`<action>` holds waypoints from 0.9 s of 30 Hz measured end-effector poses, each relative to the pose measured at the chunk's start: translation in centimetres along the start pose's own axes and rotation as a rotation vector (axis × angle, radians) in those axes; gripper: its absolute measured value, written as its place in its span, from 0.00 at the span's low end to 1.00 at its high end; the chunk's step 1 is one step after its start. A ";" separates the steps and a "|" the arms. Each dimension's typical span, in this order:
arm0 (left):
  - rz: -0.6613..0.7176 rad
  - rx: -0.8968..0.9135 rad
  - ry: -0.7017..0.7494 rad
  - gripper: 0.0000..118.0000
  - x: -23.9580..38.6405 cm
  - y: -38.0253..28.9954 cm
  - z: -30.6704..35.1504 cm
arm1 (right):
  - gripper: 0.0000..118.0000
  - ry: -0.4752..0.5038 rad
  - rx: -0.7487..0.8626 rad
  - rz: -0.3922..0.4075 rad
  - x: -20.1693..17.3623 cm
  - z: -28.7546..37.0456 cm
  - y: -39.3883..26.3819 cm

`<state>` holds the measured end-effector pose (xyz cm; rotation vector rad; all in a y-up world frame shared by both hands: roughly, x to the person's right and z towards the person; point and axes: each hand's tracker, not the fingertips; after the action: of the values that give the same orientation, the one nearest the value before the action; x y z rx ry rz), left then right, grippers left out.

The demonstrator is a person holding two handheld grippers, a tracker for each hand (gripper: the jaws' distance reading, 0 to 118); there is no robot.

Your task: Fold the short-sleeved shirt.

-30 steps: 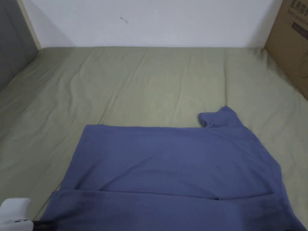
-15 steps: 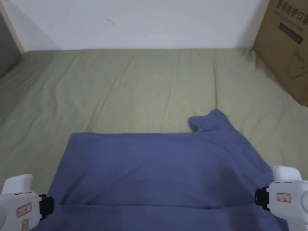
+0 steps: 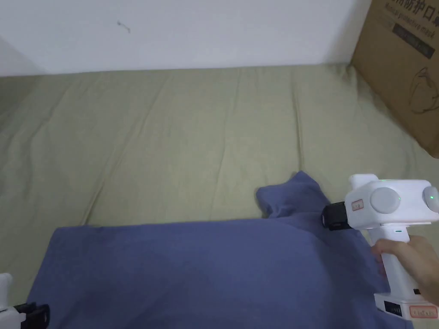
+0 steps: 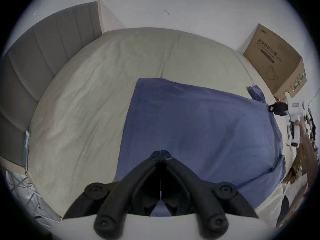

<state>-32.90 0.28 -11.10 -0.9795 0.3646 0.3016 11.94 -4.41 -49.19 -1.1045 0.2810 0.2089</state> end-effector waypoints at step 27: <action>-0.063 0.014 0.107 0.89 -1.2 11.8 -10.9 | 0.00 0.080 0.049 0.002 -0.3 2.3 -0.8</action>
<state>-40.53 -2.82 -24.92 -0.9934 0.4321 0.1893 12.16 -2.69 -47.45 -1.0658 0.3569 0.1592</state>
